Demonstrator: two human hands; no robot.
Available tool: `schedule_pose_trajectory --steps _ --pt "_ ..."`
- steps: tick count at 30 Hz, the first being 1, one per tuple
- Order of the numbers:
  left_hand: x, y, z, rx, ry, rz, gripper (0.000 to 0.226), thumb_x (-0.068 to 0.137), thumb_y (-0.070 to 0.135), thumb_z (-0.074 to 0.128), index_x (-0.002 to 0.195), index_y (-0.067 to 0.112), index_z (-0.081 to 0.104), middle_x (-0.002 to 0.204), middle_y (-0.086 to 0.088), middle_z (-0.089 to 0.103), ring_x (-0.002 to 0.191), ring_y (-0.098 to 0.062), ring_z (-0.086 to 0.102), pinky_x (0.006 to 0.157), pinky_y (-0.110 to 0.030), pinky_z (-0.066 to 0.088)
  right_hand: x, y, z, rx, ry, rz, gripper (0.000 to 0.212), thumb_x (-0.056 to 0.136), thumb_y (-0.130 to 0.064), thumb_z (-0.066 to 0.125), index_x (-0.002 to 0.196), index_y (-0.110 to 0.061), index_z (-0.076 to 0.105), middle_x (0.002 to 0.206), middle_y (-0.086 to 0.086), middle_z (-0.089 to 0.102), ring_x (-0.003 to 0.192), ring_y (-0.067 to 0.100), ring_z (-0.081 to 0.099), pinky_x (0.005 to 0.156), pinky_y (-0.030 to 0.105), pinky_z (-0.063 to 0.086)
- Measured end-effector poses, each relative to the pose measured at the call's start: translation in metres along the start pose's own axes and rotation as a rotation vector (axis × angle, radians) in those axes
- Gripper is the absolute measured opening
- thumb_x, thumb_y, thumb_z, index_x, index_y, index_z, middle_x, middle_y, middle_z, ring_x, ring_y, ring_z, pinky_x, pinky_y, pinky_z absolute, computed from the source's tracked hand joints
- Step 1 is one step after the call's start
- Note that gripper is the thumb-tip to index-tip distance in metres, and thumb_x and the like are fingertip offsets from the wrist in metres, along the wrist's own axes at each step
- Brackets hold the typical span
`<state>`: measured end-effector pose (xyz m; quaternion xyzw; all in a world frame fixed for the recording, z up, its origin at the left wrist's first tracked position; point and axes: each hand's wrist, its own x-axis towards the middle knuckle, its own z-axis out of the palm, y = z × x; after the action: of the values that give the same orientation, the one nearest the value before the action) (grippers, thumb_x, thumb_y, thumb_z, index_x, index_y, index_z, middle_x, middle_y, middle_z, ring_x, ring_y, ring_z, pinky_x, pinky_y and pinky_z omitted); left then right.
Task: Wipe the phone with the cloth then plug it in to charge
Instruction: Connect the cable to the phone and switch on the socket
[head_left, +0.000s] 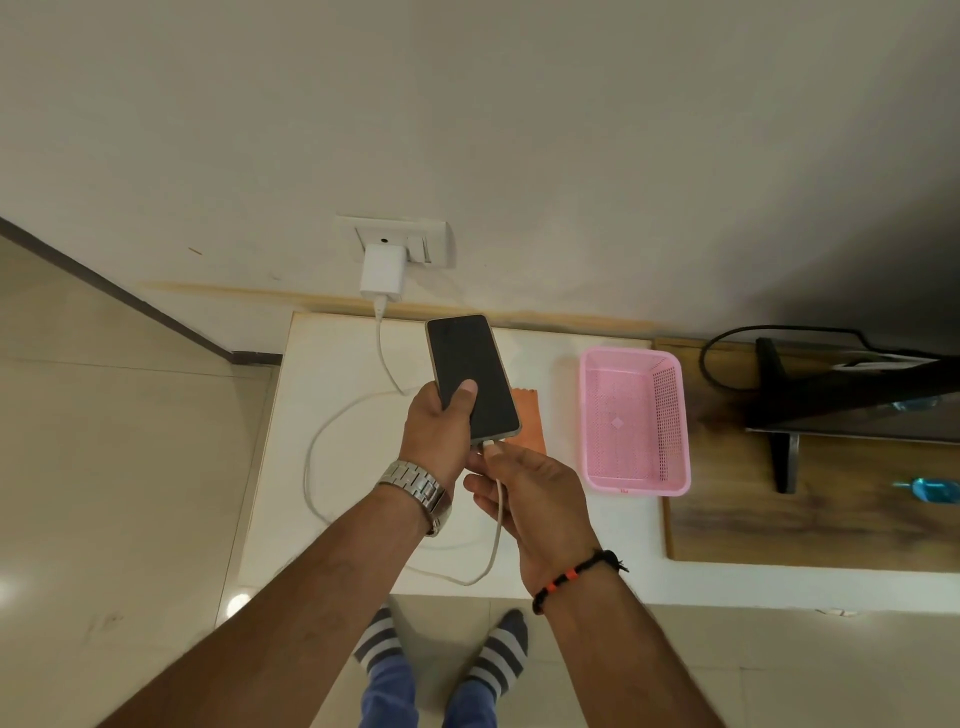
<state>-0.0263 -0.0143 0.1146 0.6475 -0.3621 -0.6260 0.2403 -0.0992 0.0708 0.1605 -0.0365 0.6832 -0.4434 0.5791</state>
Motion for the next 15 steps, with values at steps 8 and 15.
schedule_pose_trajectory --steps 8,15 --pt "-0.002 -0.009 0.000 -0.075 -0.031 -0.057 0.013 0.104 0.036 0.056 0.109 0.025 0.060 0.103 -0.004 0.077 0.089 -0.028 0.078 0.066 -0.039 0.064 0.009 0.011 0.002 0.000 0.008 0.006 0.017 0.098 -0.013 0.063 0.093 -0.024 0.076 0.087 -0.004 0.081 0.082 0.011 0.078 0.083 0.025 0.061" --pt "0.011 -0.026 -0.023 0.082 -0.124 -0.017 0.019 0.104 0.031 0.056 0.121 0.024 0.064 0.116 -0.004 0.075 0.103 -0.024 0.073 0.087 -0.043 0.063 0.030 0.021 -0.011 -0.203 -0.033 0.058 0.031 0.095 -0.034 0.067 0.121 -0.017 0.068 0.116 0.000 0.074 0.105 0.017 0.071 0.101 0.042 0.055"
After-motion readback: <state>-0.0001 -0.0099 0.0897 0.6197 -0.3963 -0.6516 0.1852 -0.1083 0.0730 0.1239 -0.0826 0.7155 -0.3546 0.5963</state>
